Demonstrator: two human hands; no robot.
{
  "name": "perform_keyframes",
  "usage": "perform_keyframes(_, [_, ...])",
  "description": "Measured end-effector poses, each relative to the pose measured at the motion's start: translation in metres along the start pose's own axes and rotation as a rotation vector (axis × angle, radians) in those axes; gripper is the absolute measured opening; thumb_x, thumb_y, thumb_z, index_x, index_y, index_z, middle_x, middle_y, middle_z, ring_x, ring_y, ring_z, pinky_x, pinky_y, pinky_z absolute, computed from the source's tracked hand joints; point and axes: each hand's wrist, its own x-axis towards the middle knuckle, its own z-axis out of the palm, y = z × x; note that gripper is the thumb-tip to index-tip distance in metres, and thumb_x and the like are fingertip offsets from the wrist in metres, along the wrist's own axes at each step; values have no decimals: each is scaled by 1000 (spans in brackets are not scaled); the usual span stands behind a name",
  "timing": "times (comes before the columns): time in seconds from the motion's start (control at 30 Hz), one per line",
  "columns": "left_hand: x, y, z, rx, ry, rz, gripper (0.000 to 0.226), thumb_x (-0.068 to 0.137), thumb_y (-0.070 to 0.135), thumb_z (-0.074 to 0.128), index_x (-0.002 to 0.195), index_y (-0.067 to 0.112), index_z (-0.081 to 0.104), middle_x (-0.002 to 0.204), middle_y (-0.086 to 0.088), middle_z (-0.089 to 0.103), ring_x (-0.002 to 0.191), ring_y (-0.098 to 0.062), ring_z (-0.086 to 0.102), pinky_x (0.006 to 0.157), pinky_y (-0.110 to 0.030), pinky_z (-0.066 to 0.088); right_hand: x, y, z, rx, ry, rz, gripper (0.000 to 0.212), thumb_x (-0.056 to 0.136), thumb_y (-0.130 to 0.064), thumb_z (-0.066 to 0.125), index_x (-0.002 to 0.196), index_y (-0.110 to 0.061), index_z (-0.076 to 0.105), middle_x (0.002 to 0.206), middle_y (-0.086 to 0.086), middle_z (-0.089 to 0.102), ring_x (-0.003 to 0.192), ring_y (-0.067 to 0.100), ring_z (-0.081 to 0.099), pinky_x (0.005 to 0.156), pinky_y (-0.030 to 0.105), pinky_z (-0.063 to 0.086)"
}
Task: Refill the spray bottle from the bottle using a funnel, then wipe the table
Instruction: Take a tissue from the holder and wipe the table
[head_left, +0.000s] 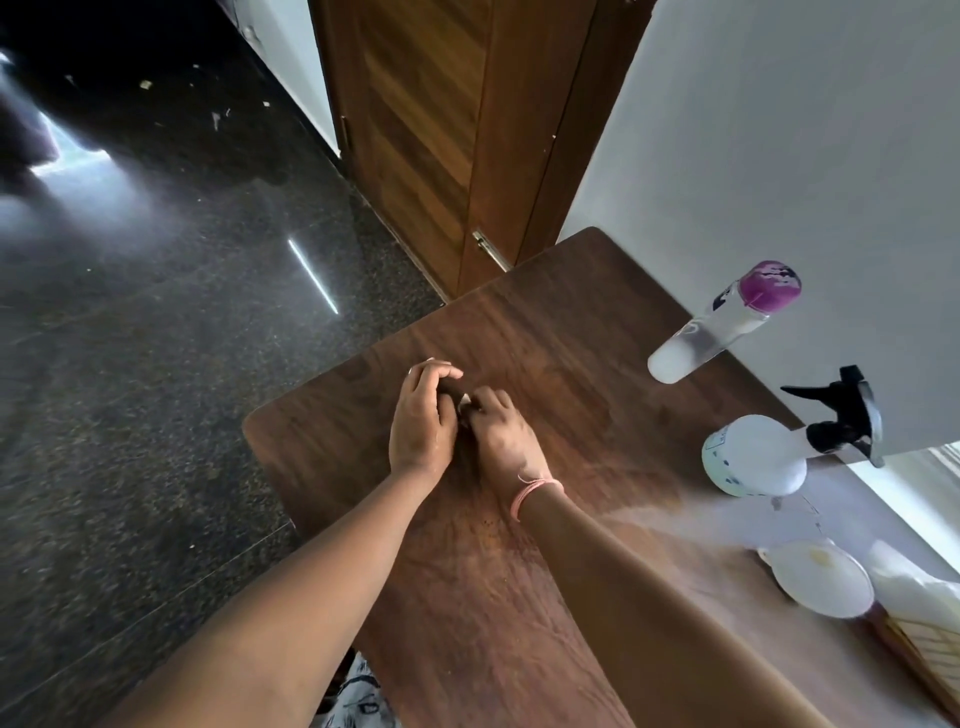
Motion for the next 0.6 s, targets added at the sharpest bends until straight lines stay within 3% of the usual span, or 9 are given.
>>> perform_keyframes(0.1, [0, -1, 1, 21, -2, 4, 38, 81, -7, 44, 105, 18, 60, 114, 5, 57, 112, -8, 53, 100, -10, 35, -2, 30, 0, 5, 62, 87, 14, 94, -17, 52, 91, -12, 65, 97, 3, 55, 91, 22, 50, 72, 34, 45])
perform_keyframes(0.17, [0, -1, 2, 25, 2, -3, 39, 80, -8, 43, 104, 18, 60, 114, 4, 57, 112, -9, 54, 100, -8, 33, -6, 58, -9, 22, 132, 287, 15, 90, -15, 54, 91, -16, 69, 96, 3, 58, 92, 20, 51, 77, 33, 45])
perform_keyframes(0.27, [0, -1, 3, 30, 5, 4, 39, 81, -7, 43, 105, 18, 60, 113, 4, 57, 110, -9, 54, 98, -6, 34, -24, 101, -34, 29, 288, 623, 28, 85, 5, 52, 100, -8, 72, 105, 12, 61, 105, 32, 53, 86, 35, 44])
perform_keyframes(0.33, [-1, -1, 3, 28, 2, -1, 39, 81, -5, 42, 105, 19, 59, 114, 5, 57, 109, -7, 54, 97, -5, 33, -34, 106, -41, -15, 308, 727, 35, 83, 10, 48, 107, -3, 70, 106, 14, 58, 105, 35, 51, 82, 39, 47])
perform_keyframes(0.47, [0, -1, 4, 21, 5, 4, 38, 80, -4, 42, 105, 19, 60, 115, 3, 57, 110, -8, 55, 98, -12, 37, -41, 52, -20, -41, 201, 493, 26, 84, 1, 50, 101, -9, 67, 104, 12, 57, 96, 32, 52, 79, 39, 50])
perform_keyframes(0.6, [2, -5, 5, 5, 7, 23, 37, 79, -5, 42, 104, 14, 61, 113, -2, 59, 109, -14, 56, 98, -10, 36, -67, -34, 6, 108, -30, 80, 18, 96, -17, 45, 106, -12, 59, 104, 7, 54, 93, 25, 50, 80, 36, 40])
